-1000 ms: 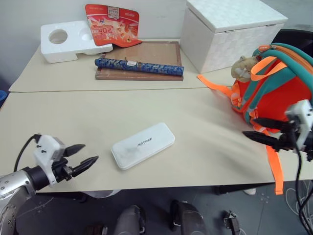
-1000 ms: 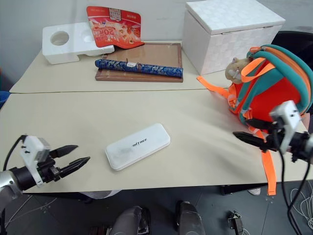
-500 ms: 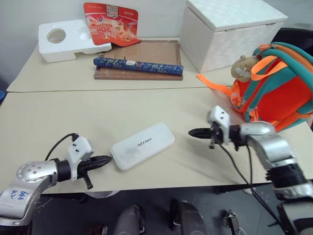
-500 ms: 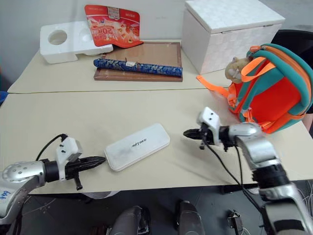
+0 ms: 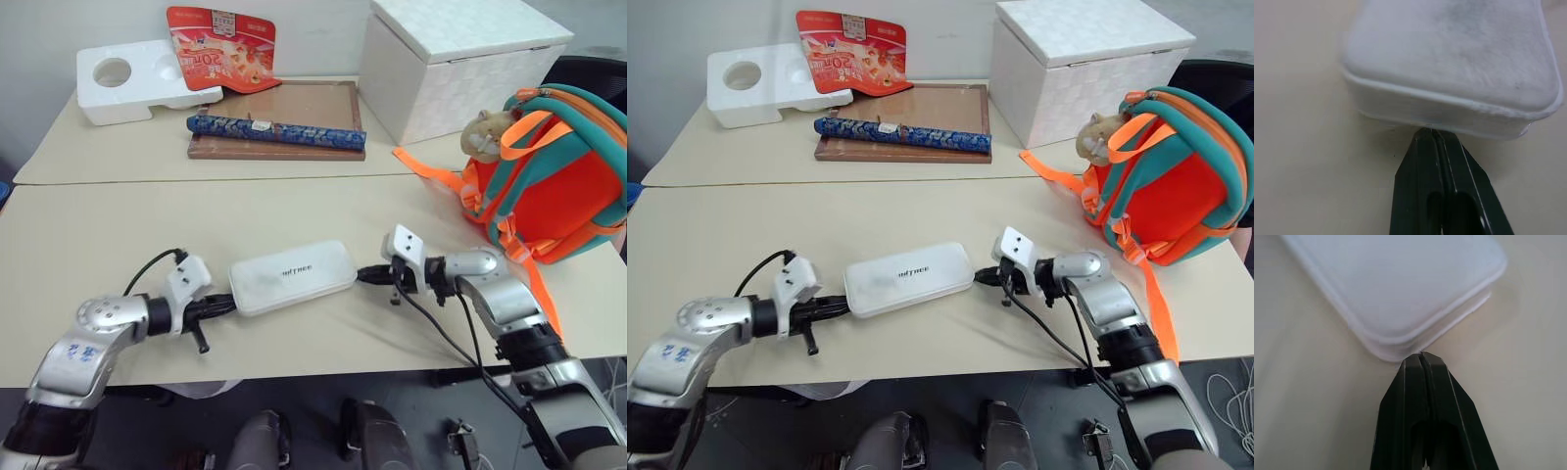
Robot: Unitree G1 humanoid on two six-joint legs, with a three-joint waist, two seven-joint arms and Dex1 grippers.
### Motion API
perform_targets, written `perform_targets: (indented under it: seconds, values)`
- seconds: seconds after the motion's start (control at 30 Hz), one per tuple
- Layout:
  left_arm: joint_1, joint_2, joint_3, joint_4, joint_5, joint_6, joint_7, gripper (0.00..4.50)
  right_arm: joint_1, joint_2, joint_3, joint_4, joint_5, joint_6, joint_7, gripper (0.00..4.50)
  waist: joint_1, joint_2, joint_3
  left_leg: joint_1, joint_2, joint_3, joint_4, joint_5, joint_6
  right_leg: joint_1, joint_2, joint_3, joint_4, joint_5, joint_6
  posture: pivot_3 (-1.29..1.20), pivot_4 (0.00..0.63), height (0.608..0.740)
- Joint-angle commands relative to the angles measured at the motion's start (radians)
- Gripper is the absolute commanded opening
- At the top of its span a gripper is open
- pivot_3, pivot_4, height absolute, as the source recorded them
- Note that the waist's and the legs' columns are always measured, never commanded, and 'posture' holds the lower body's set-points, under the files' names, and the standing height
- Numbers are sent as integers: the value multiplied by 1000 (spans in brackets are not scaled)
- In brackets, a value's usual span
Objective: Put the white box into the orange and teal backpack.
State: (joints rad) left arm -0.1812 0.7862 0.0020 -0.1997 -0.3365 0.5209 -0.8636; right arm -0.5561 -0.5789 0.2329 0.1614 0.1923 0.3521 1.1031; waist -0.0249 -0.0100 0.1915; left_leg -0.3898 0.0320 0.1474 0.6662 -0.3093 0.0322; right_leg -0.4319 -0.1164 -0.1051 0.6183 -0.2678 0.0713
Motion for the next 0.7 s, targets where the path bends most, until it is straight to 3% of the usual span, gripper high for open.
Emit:
perform_targets:
  seconds: [0.03,0.37,0.7]
  values:
    - [-70,-10,-30,47,25,-44,-31,18,31,-30,-30,-74,22,25,12,0,-3,0,0,0,0,0,0,0,0,0,0,0,1,0,0,0,150,740]
    - [-129,70,-21,222,82,-127,-130,18,43,-62,-88,-80,19,45,-36,0,-5,0,0,1,1,2,0,1,-1,-1,1,-2,2,0,0,0,150,740]
    - [-220,-24,-19,240,63,-83,-90,18,-34,13,-107,78,-34,-42,-168,0,-3,0,0,1,1,2,1,1,-1,-1,1,-1,4,0,0,0,150,740]
